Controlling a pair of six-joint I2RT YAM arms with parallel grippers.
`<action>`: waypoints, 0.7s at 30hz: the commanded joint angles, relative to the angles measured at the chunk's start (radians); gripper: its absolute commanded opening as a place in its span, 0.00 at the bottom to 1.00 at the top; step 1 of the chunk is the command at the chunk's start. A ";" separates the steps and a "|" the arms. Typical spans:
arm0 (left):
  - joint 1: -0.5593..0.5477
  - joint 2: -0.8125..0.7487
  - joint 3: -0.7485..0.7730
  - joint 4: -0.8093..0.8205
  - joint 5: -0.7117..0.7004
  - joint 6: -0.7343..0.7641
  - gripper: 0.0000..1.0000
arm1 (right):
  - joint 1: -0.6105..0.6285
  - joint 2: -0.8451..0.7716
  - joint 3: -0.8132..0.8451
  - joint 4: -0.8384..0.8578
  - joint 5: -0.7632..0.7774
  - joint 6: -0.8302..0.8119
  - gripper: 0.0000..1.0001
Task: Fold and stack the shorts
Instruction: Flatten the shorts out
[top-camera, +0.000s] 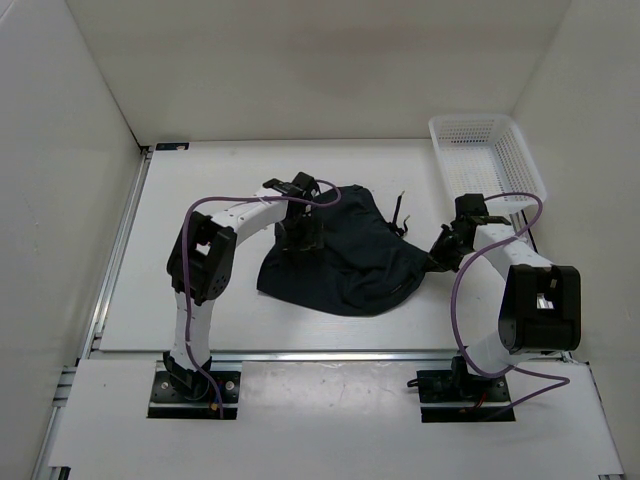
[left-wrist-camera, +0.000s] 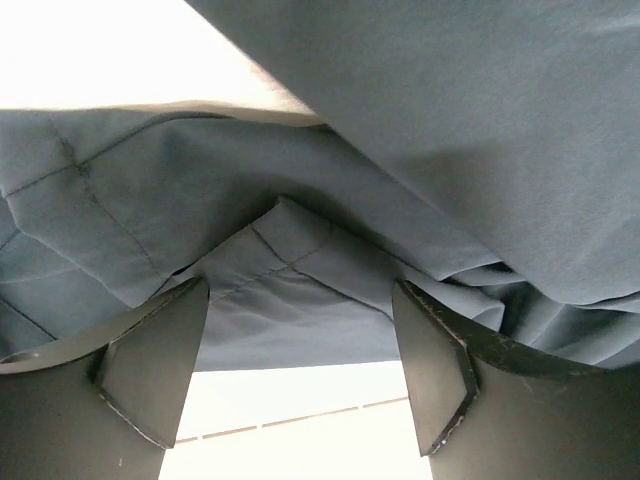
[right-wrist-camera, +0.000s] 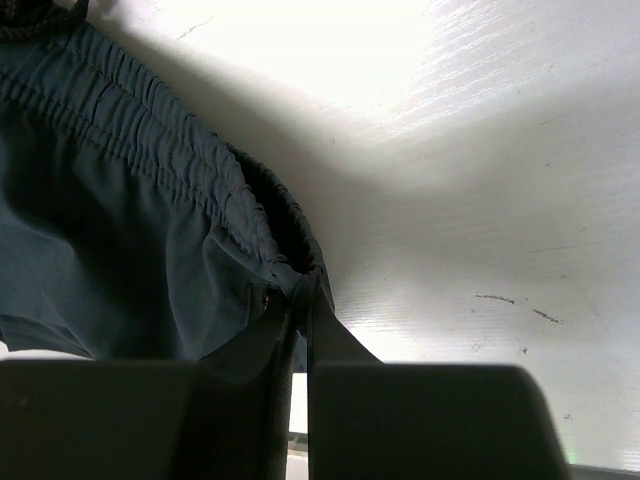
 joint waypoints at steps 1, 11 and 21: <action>-0.010 -0.013 0.042 0.032 -0.017 -0.014 0.85 | 0.000 -0.029 -0.010 -0.017 0.000 -0.012 0.00; -0.019 0.007 0.060 0.032 -0.027 -0.014 0.34 | 0.000 -0.029 -0.019 -0.008 0.000 -0.012 0.00; -0.019 -0.057 0.103 -0.049 -0.067 -0.003 0.10 | 0.000 -0.050 -0.010 -0.029 -0.009 -0.012 0.00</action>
